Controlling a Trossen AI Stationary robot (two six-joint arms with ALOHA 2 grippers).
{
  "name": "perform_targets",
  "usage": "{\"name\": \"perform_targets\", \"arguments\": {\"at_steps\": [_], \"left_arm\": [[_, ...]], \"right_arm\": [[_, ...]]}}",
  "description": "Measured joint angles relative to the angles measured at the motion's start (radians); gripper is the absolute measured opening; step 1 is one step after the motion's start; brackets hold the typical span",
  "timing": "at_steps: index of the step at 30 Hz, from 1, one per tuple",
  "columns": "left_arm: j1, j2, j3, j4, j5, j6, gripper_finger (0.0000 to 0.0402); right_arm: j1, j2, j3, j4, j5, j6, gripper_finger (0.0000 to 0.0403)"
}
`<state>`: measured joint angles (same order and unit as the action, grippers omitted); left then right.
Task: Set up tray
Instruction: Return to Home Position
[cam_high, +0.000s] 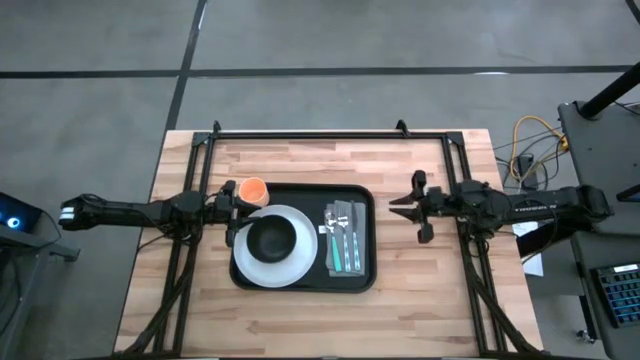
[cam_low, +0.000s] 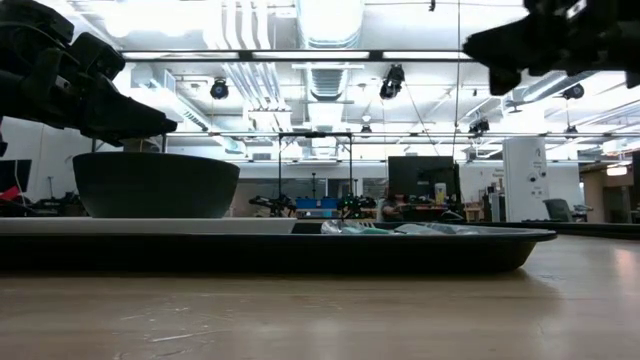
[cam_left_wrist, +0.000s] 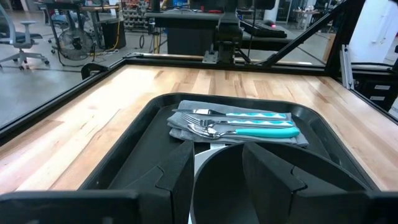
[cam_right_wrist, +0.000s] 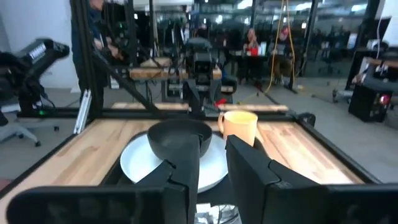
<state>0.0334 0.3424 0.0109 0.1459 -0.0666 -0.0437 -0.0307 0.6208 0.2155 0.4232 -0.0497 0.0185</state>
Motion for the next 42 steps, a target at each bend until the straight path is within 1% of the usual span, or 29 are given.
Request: {"name": "perform_targets", "arguments": {"at_steps": [6, 9, 16, 20, 24, 30, 38, 42], "left_arm": [[0.000, 0.000, 0.000, 0.000, 0.000, 0.000, 0.0118], [0.000, 0.000, 0.000, 0.000, 0.000, 0.000, 0.0118], [0.000, 0.000, 0.000, 0.000, 0.000, 0.000, 0.0118], [0.000, 0.000, 0.000, 0.000, 0.000, 0.000, 0.0118], [0.000, 0.000, 0.000, 0.000, 0.000, 0.000, 0.0118], [0.000, 0.000, 0.000, 0.000, 0.000, 0.000, 0.0118], [0.000, 0.000, 0.000, 0.000, 0.000, 0.000, 0.0118], [0.000, 0.000, 0.000, 0.000, 0.000, 0.000, 0.0118]], "right_arm": [[0.000, -0.202, -0.090, 0.001, 0.000, -0.003, 0.0072], [0.000, -0.304, -0.126, -0.030, 0.000, -0.004, 0.0077], [0.000, -0.499, -0.177, -0.181, 0.000, -0.003, 0.0087], [0.000, -0.574, -0.184, -0.287, 0.000, 0.002, 0.0084], [0.000, -0.618, -0.184, -0.384, 0.000, -0.024, 0.0076], [0.000, -0.617, -0.184, -0.468, 0.001, -0.069, 0.0068], [0.000, -0.586, -0.184, -0.466, 0.001, -0.083, 0.0079], [0.000, -0.567, -0.184, -0.466, 0.001, -0.121, 0.0085]]}}
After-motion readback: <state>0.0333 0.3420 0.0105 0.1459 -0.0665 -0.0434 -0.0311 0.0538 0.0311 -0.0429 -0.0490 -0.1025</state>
